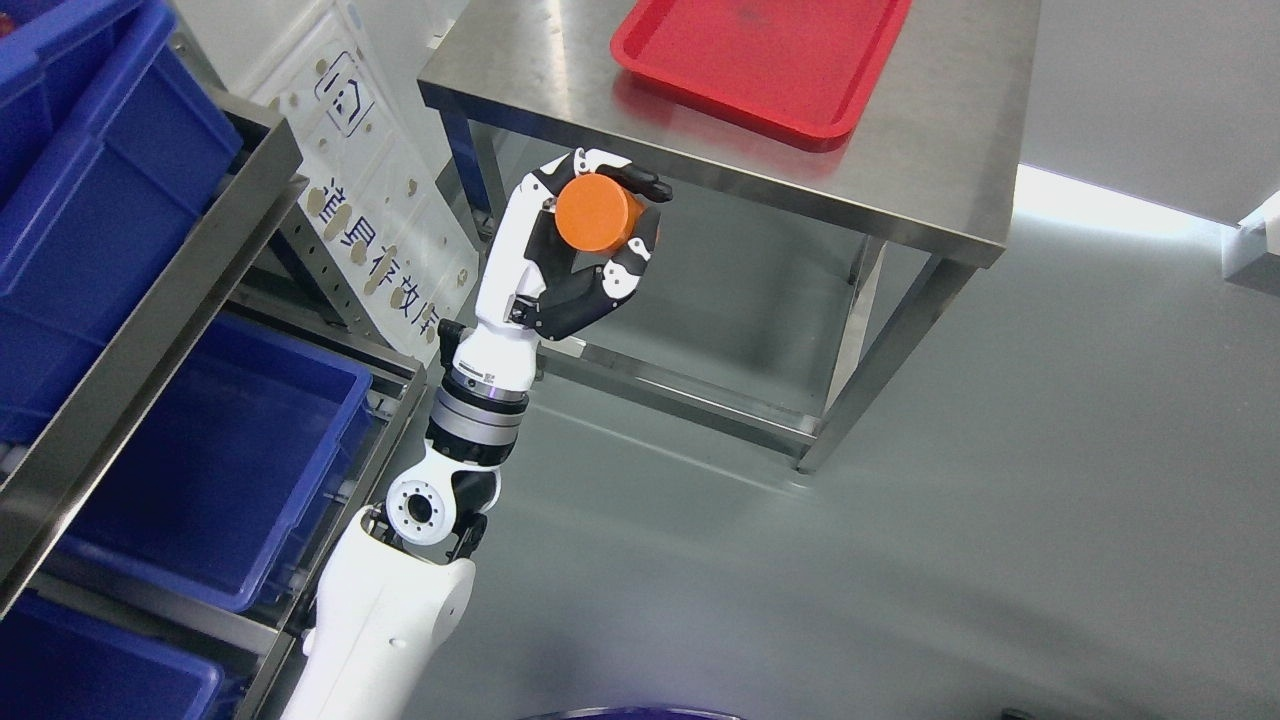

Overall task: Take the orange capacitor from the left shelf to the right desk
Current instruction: 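Carry the capacitor in the left hand while turning toward the steel table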

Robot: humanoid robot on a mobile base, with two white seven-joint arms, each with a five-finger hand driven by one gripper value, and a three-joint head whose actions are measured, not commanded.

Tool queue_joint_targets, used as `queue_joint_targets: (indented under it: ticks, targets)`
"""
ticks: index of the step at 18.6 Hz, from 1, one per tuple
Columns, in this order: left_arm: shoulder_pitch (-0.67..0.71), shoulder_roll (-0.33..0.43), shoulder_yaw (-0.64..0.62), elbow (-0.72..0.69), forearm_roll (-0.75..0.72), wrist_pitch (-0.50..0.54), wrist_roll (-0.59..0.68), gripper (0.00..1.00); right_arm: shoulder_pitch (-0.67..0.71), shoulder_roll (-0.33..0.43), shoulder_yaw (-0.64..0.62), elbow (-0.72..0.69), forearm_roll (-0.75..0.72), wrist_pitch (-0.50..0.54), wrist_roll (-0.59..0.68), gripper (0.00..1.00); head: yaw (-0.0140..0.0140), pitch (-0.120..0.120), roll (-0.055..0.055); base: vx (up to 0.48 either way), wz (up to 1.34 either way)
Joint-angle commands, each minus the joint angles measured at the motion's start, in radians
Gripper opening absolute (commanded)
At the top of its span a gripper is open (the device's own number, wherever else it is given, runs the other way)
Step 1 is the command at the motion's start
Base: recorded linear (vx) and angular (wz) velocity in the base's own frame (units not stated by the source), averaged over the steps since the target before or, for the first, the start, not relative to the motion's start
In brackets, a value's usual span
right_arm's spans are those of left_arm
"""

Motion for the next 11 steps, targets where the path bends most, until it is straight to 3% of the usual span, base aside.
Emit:
queue_joint_targets:
  ticks: [1,5,11]
  targets:
    - [-0.023,0.017,-0.024,0.002,0.000,0.014,0.000,0.03,-0.001,-0.017,-0.011,-0.034,0.005,0.000,-0.001,1.00,0.0000,0.000,0.000,0.261,-0.17]
    - [-0.081,0.017,-0.062,0.009,0.002,0.049,0.003,0.03,-0.001,-0.017,-0.011,-0.034,0.005,0.000,-0.001,1.00,0.0000,0.000,0.000,0.245,-0.20]
    - [-0.250,0.017,-0.106,0.099,0.003,0.213,0.046,0.04,-0.001,-0.017,-0.011,-0.034,0.005,0.000,-0.001,1.00,0.0000,0.000,0.000,0.241,-0.18]
